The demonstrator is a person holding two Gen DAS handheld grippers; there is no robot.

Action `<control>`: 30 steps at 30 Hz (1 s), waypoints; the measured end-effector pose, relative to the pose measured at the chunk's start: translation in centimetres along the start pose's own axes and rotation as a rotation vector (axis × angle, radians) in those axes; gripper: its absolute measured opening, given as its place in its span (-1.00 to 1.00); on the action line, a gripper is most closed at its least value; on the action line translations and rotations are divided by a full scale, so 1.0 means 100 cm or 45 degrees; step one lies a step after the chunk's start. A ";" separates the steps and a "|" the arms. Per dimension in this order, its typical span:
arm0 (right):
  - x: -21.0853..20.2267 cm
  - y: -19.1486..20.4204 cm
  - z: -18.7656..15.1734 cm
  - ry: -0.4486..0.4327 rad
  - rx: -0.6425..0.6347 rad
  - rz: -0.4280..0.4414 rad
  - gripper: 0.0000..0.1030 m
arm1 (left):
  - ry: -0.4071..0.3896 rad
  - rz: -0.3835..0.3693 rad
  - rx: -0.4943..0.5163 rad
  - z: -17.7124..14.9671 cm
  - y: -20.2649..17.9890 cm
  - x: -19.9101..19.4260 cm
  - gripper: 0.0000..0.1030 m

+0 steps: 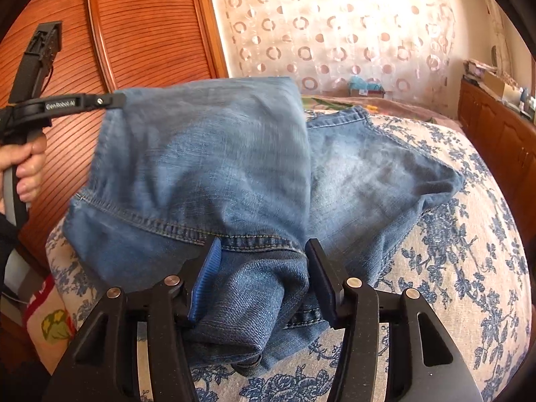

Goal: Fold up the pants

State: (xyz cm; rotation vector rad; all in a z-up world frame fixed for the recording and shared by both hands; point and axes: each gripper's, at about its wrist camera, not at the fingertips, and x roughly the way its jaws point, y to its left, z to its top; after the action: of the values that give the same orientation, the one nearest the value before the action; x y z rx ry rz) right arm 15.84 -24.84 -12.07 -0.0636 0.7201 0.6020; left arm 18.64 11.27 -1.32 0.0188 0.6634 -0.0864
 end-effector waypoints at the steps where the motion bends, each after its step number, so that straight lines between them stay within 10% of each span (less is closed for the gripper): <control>1: -0.001 -0.001 0.000 -0.001 0.005 0.014 0.03 | 0.003 0.012 -0.006 0.001 0.006 -0.003 -1.00; 7: -0.026 -0.010 0.008 -0.050 0.000 0.038 0.03 | 0.046 -0.009 -0.027 -0.006 0.017 0.002 -0.84; 12: -0.036 -0.035 0.020 -0.050 -0.035 -0.078 0.04 | -0.007 -0.035 -0.019 -0.012 0.006 -0.006 -0.12; 30: 0.010 -0.179 0.059 0.118 0.147 -0.287 0.03 | -0.027 -0.216 0.078 -0.020 -0.058 0.037 0.20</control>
State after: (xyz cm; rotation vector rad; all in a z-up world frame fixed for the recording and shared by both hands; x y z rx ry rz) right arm 29.64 -37.73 -10.85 -0.0648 0.8236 0.3426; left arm 19.77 5.32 -5.11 0.0207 0.6404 -0.2697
